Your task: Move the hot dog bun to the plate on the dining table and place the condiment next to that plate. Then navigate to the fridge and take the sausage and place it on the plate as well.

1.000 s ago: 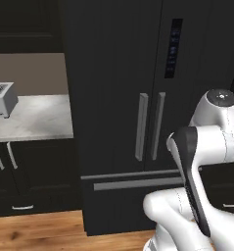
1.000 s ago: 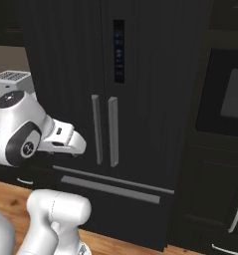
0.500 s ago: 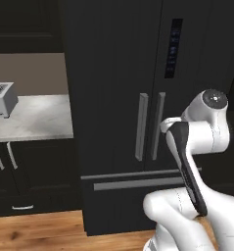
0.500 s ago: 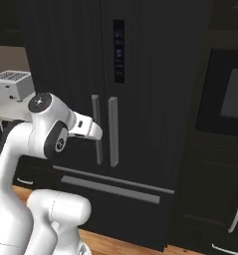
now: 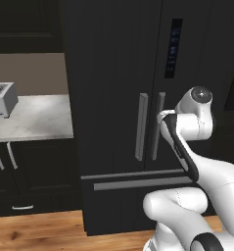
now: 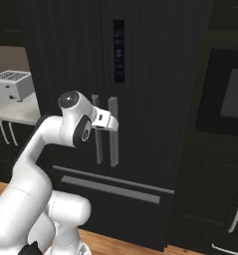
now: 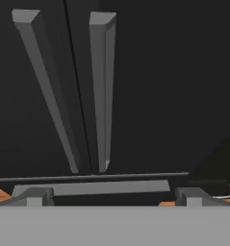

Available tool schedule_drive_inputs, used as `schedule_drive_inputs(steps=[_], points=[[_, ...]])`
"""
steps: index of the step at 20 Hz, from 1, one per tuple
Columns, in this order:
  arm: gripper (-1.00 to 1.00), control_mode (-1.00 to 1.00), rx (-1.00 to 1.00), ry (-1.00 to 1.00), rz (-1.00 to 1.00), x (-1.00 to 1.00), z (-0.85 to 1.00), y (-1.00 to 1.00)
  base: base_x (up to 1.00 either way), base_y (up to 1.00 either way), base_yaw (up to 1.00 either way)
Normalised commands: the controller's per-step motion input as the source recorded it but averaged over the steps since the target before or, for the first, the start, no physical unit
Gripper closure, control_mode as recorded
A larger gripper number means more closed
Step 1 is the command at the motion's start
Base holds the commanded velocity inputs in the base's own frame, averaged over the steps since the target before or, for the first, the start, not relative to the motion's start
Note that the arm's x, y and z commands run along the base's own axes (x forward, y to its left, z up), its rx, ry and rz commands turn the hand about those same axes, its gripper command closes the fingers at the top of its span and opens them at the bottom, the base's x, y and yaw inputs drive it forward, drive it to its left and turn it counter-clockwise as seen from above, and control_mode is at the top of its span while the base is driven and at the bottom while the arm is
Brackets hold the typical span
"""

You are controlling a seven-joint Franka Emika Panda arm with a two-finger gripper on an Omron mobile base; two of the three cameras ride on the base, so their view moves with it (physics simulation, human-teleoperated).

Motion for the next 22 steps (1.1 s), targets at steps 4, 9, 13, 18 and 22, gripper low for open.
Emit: schedule_drive_inputs(steps=[4,9,13,18,22], points=[[-1.00,-1.00,0.00,0.00,0.00,0.50,-0.39,-0.05,0.00,0.00,0.00],[-1.00,-1.00,0.00,-0.01,-0.02,0.44,-0.33,0.00,0.00,0.00,0.00],[-1.00,-1.00,0.00,-0.02,-0.07,0.61,-0.26,0.00,0.00,0.00,0.00],[-1.00,-1.00,0.00,0.00,-0.07,0.70,-0.24,0.00,0.00,0.00,0.00],[-1.00,-1.00,0.00,0.00,-0.06,0.76,-0.31,-0.08,0.00,0.00,0.00]])
